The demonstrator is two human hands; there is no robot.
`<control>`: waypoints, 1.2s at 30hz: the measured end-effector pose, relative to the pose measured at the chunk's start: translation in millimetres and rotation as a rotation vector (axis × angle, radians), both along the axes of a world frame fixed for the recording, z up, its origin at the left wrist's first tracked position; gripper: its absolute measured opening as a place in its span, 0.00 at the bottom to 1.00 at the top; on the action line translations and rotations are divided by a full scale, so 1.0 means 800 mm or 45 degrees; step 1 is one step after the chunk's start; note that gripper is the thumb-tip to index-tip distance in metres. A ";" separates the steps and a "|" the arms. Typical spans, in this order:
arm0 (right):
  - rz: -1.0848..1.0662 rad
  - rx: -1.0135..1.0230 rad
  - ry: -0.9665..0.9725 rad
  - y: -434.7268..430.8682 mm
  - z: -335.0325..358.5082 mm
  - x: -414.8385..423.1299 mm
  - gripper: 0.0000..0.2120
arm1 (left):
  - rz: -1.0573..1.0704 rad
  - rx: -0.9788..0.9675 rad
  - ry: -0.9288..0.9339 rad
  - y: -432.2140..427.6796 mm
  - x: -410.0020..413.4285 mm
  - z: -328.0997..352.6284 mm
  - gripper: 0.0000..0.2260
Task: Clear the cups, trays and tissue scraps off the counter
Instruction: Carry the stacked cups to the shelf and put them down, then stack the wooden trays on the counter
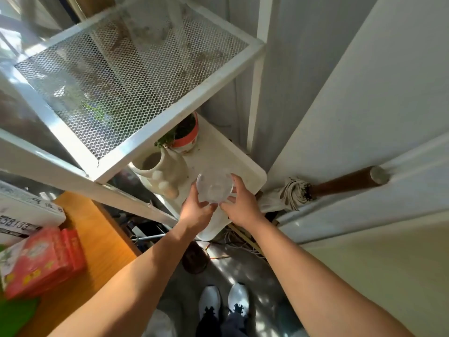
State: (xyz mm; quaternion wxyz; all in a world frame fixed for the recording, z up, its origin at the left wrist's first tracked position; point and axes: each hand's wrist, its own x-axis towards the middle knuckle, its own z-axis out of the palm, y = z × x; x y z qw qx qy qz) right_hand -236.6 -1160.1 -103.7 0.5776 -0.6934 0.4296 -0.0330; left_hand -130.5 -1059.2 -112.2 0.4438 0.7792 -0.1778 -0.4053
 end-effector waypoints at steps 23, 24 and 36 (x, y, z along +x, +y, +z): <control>0.443 -0.517 0.553 0.101 0.234 -0.075 0.12 | -0.530 0.452 -0.737 0.133 -0.056 0.230 0.07; 0.499 -0.575 0.549 0.116 0.248 -0.079 0.12 | -0.494 0.462 -0.783 0.149 -0.064 0.243 0.09; 1.012 -0.970 0.435 0.321 0.300 -0.134 0.12 | -0.153 0.651 -0.957 0.382 -0.185 0.298 0.05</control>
